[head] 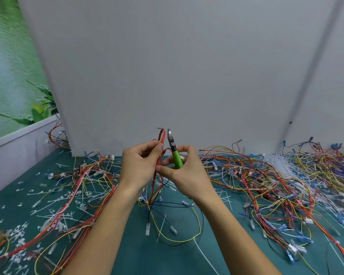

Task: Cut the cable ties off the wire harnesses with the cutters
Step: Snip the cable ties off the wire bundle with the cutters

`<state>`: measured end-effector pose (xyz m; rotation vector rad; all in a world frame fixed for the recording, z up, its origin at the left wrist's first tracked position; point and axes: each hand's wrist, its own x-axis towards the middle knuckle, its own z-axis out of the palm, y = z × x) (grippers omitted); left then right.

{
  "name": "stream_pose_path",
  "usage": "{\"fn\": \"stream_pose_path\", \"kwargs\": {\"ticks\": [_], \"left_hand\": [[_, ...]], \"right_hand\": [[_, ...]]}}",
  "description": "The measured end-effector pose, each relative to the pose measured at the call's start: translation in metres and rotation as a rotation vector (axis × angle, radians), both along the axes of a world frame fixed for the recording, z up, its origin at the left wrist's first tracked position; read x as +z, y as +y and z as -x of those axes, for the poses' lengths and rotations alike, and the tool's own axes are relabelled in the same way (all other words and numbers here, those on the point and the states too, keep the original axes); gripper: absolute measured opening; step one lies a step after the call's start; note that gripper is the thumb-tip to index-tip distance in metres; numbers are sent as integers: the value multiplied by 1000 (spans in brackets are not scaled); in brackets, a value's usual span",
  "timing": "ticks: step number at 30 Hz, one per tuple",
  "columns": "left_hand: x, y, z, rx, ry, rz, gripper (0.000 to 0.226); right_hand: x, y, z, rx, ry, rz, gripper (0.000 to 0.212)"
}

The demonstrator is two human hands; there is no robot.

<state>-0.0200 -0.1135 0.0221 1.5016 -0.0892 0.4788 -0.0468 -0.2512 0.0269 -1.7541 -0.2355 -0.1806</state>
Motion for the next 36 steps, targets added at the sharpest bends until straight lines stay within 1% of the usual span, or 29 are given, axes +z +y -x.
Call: {"fn": "stream_pose_path", "kwargs": {"ticks": [3, 6, 11, 15, 18, 21, 23, 29, 33, 34, 36], "left_hand": [[0, -1, 1, 2, -12, -10, 9], [0, -2, 1, 12, -27, -46, 13], [2, -2, 4, 14, -20, -41, 11], [4, 0, 5, 3, -2, -68, 12], [6, 1, 5, -2, -6, -77, 13], [8, 1, 6, -27, -13, -36, 15], [7, 0, 6, -37, -14, -25, 15], [6, -1, 6, -103, -29, -69, 22], [6, 2, 6, -6, -66, -140, 6], [7, 3, 7, 6, -78, -149, 11], [8, 3, 9, -44, -87, -177, 19]], "right_hand": [[-3, 1, -2, -28, -19, 48, 63], [-6, 0, -3, -39, -8, 75, 63], [-5, -1, -4, -7, 32, 72, 52], [-3, -3, -5, 15, 41, 2, 36], [-1, -6, -6, 35, 29, -23, 37], [-1, -5, -5, 43, 29, -50, 49], [-1, -4, -5, 19, 22, -59, 51], [-2, -8, -9, -6, 28, -127, 34], [2, -15, -12, -46, 19, -212, 33], [2, -18, -13, -62, 23, -233, 32], [4, -24, -15, -80, 37, -299, 30]]}}
